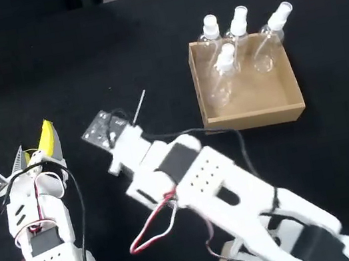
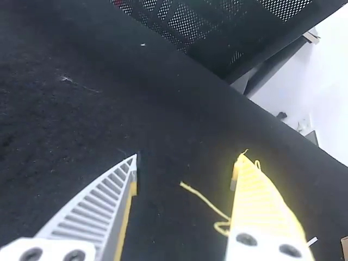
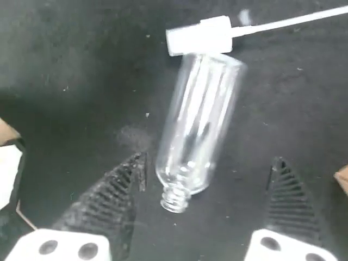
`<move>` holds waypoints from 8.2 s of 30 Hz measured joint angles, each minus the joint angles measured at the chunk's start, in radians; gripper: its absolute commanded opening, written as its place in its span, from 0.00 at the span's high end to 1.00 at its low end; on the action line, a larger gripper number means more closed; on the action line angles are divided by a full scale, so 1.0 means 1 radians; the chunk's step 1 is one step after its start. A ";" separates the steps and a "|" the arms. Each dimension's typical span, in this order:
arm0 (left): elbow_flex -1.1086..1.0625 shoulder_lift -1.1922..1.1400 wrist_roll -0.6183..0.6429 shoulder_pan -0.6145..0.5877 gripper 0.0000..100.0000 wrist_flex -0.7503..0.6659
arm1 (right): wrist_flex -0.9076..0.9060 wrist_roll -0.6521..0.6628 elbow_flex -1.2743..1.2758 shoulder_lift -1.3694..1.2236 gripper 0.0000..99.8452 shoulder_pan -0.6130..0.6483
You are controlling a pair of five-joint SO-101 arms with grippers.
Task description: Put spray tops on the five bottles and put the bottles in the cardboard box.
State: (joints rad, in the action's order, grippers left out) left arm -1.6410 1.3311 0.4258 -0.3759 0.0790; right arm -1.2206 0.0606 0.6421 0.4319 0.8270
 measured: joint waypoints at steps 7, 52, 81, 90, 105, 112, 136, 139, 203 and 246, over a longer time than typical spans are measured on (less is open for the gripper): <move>0.000 0.000 0.000 0.000 0.73 0.000 | 0.100 -0.012 -0.002 -0.209 0.69 0.021; 0.000 0.000 0.005 0.008 0.73 0.000 | -0.334 0.292 0.071 0.014 0.68 -0.310; 0.000 0.000 0.005 0.014 0.73 0.000 | -0.153 1.284 0.477 0.276 0.68 -0.707; 0.000 0.000 0.005 0.014 0.73 0.000 | -0.138 1.005 0.589 0.597 0.68 -0.381; 0.028 0.000 0.005 -0.071 0.73 0.000 | -0.213 0.672 0.319 0.422 0.68 -0.081; 0.031 0.000 0.005 -0.078 0.73 0.000 | -0.252 0.381 0.153 0.365 0.68 0.084; 0.031 0.000 0.005 -0.078 0.73 0.000 | 0.083 0.118 0.249 0.057 0.68 -0.103; 0.031 0.000 0.005 -0.078 0.73 0.000 | 0.074 0.118 0.252 0.063 0.68 -0.143; 0.031 0.000 0.005 -0.078 0.73 0.000 | -0.110 0.083 0.189 0.052 0.57 -0.522; 0.031 0.000 0.005 -0.078 0.73 0.000 | -0.071 1.654 0.695 0.707 0.58 -0.842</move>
State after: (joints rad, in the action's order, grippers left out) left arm -1.6103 1.3311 0.4304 -0.4542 0.0790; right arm -1.2912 1.7146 1.3372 1.1393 -0.0153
